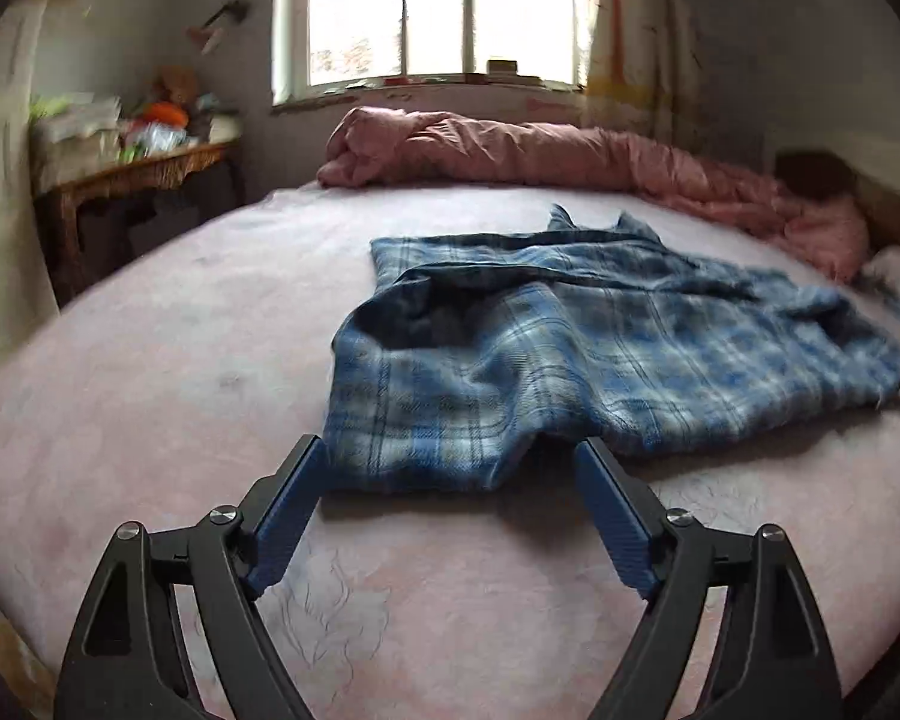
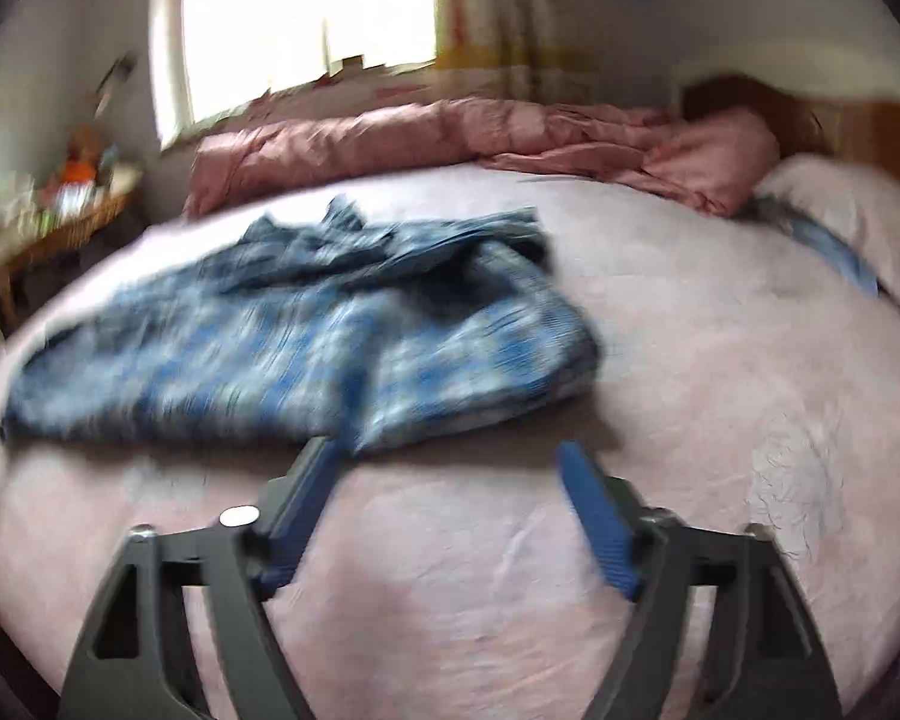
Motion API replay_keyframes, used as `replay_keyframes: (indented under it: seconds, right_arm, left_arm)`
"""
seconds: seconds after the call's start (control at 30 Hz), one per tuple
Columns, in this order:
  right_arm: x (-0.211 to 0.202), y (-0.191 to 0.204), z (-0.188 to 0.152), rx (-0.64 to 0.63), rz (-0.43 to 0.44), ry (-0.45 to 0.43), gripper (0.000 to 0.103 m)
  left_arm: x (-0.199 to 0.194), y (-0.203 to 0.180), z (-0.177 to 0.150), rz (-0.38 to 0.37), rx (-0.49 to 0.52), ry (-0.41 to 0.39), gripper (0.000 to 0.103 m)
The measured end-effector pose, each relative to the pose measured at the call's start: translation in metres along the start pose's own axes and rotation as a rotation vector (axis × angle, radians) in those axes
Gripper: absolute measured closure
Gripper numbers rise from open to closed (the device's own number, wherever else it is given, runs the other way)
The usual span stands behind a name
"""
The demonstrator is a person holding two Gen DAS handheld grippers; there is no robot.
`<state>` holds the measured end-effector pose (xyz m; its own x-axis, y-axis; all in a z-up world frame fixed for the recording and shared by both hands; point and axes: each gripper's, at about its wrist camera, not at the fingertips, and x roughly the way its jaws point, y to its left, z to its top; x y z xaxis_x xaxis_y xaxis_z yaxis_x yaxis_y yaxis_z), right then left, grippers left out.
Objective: Fold large clothes
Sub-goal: 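Fold the lifted hem over toward the collar with both tools, open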
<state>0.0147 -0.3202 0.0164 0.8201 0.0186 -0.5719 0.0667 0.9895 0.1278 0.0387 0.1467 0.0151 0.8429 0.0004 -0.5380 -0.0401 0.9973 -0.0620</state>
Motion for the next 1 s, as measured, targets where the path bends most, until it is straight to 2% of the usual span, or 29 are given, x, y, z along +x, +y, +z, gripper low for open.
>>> replay_keyframes:
  seconds: [0.13,0.2,0.23,0.3,0.33,0.37,0.4,0.43,0.47,0.5,0.57,0.67,0.77,0.87,0.9,0.93,0.97,1.0]
  right_arm:
    - [0.014,-0.033,0.001,0.189,0.017,0.050,0.023]
    - [0.028,-0.046,0.010,0.262,0.048,0.077,0.023]
    - [0.034,-0.048,0.019,0.261,0.062,0.086,0.023]
    - [0.052,-0.045,0.035,0.218,0.096,0.123,0.023]
    - [0.065,-0.041,0.041,0.181,0.082,0.167,0.025]
    - [0.074,-0.037,0.043,0.149,0.039,0.194,0.055]
    - [0.076,-0.035,0.042,0.128,0.022,0.193,0.091]
    - [0.076,-0.032,0.038,0.117,0.050,0.188,0.093]
    - [0.074,-0.032,0.037,0.119,0.051,0.175,0.095]
    - [0.066,-0.037,0.037,0.149,0.047,0.147,0.096]
    - [0.045,-0.045,0.036,0.193,0.049,0.067,0.097]
    - [0.000,-0.043,0.031,0.216,0.018,-0.029,0.098]
    - [-0.041,-0.034,0.018,0.190,0.012,-0.094,0.098]
    - [-0.060,-0.027,0.003,0.159,0.010,-0.087,0.098]
    - [-0.057,-0.023,0.000,0.139,-0.008,-0.076,0.098]
    - [-0.056,-0.019,-0.003,0.107,-0.049,-0.070,0.097]
    - [-0.053,-0.014,-0.006,0.060,-0.107,-0.072,0.096]
    - [-0.056,-0.009,-0.010,0.028,-0.145,-0.074,0.092]
  left_arm:
    - [0.018,0.037,-0.003,-0.103,-0.231,0.096,0.018]
    - [0.031,0.049,-0.001,-0.153,-0.309,0.144,0.018]
    - [0.034,0.049,0.002,-0.165,-0.308,0.148,0.018]
    - [0.050,0.037,0.016,-0.150,-0.208,0.211,0.018]
    - [0.057,0.031,0.019,-0.131,-0.160,0.232,0.020]
    - [0.063,0.028,0.021,-0.111,-0.143,0.239,0.040]
    - [0.066,0.029,0.022,-0.117,-0.154,0.225,0.070]
    - [0.064,0.032,0.022,-0.183,-0.178,0.202,0.082]
    - [0.059,0.034,0.022,-0.218,-0.194,0.173,0.090]
    - [0.050,0.035,0.021,-0.204,-0.197,0.131,0.092]
    - [0.028,0.032,0.021,-0.177,-0.162,0.050,0.093]
    - [-0.002,0.035,0.025,-0.130,-0.140,-0.020,0.094]
    - [-0.023,0.049,0.021,-0.133,-0.187,-0.015,0.094]
    - [-0.026,0.051,0.016,-0.104,-0.145,0.019,0.092]
    - [-0.026,0.051,0.013,-0.064,-0.121,0.015,0.084]
    - [-0.026,0.048,0.010,-0.008,-0.099,-0.001,0.083]
    - [-0.029,0.046,0.009,0.039,-0.079,-0.026,0.071]
    - [-0.034,0.043,0.005,0.065,-0.070,-0.053,0.051]
